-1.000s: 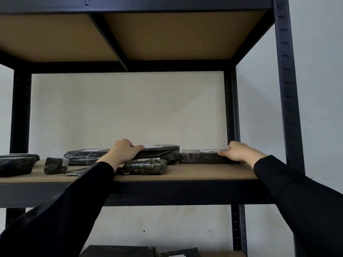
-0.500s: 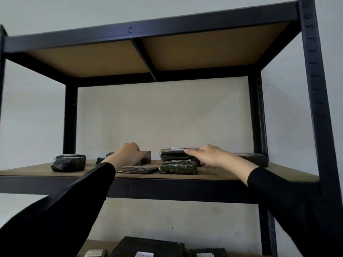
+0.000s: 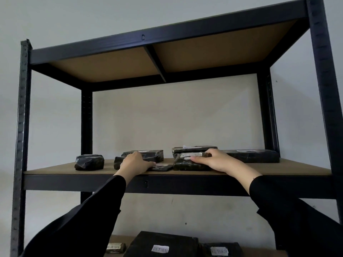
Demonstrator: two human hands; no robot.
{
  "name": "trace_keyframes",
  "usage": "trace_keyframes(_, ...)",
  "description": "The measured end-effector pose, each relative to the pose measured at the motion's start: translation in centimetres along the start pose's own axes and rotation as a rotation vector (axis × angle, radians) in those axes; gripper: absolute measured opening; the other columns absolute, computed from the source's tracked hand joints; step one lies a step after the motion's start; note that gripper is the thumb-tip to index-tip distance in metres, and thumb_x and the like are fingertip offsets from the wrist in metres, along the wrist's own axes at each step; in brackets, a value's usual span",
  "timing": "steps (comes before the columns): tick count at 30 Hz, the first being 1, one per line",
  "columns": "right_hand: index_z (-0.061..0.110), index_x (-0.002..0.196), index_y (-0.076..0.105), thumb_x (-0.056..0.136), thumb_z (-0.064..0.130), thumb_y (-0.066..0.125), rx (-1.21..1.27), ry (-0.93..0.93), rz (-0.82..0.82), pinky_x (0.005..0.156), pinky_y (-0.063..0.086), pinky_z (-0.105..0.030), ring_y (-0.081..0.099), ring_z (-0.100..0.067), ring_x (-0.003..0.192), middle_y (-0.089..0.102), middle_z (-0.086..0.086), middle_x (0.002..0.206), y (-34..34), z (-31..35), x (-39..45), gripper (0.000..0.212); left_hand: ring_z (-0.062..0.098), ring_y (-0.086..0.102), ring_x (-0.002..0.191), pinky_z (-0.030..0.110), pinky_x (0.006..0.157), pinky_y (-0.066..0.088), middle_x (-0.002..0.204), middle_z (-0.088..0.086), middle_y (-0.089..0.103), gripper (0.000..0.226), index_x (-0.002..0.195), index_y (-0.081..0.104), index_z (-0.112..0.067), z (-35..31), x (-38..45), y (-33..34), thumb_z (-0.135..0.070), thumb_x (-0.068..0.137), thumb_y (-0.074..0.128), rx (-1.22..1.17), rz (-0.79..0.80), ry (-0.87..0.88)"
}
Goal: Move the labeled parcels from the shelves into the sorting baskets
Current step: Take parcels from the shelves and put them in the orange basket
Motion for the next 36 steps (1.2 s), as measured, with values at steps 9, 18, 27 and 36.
trace_keyframes(9, 0.021, 0.115, 0.052, 0.066, 0.042, 0.082, 0.055, -0.123, -0.047, 0.093, 0.047, -0.033, 0.058, -0.012, 0.103, 0.062, 0.007, 0.108, -1.4, -2.0, -3.4, 0.061, 0.033, 0.069, 0.095, 0.046, 0.094, 0.053, 0.101, 0.015, 0.072, 0.027, 0.104, 0.068, -0.009, 0.5, -3.7, 1.2, -0.008, 0.078, 0.073, -1.015, 0.010, -0.040)
trace_keyframes(18, 0.019, 0.121, 0.051, 0.068, 0.036, 0.083, 0.009, -0.194, -0.096, 0.086, 0.043, -0.025, 0.057, -0.012, 0.107, 0.062, 0.006, 0.114, -2.5, -2.1, -3.7, 0.065, 0.013, 0.066, 0.061, 0.020, 0.047, 0.051, 0.086, 0.007, 0.068, 0.030, 0.117, 0.050, -0.018, -0.8, -5.3, 1.0, -0.003, 0.090, 0.053, -1.290, 0.001, 0.032)
trace_keyframes(27, 0.019, 0.124, 0.048, 0.070, 0.027, 0.082, 0.031, -0.349, -0.193, 0.073, 0.045, -0.009, 0.058, -0.009, 0.101, 0.059, 0.010, 0.107, -2.2, -0.6, -3.7, 0.065, 0.010, 0.070, 0.066, 0.019, 0.060, 0.054, 0.087, 0.004, 0.072, 0.025, 0.113, 0.060, -0.007, -1.1, -5.8, -0.9, -0.002, 0.089, 0.055, -1.161, -0.016, 0.117)
trace_keyframes(36, 0.025, 0.138, 0.036, 0.077, 0.022, 0.076, 0.156, -0.452, -0.291, 0.099, 0.043, -0.026, 0.052, -0.007, 0.116, 0.055, 0.007, 0.127, -4.1, -2.1, -10.7, 0.073, 0.019, 0.067, 0.080, 0.031, 0.071, 0.053, 0.089, 0.003, 0.069, 0.019, 0.098, 0.059, -0.017, -4.0, -14.1, -3.3, -0.002, 0.090, 0.050, -1.234, -0.082, 0.095)
Point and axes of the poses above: each hand's wrist, its own x-axis towards the middle knuckle, its own y-axis out of the palm, z = x × y, the point moved 1 cm from there along x, towards the middle knuckle
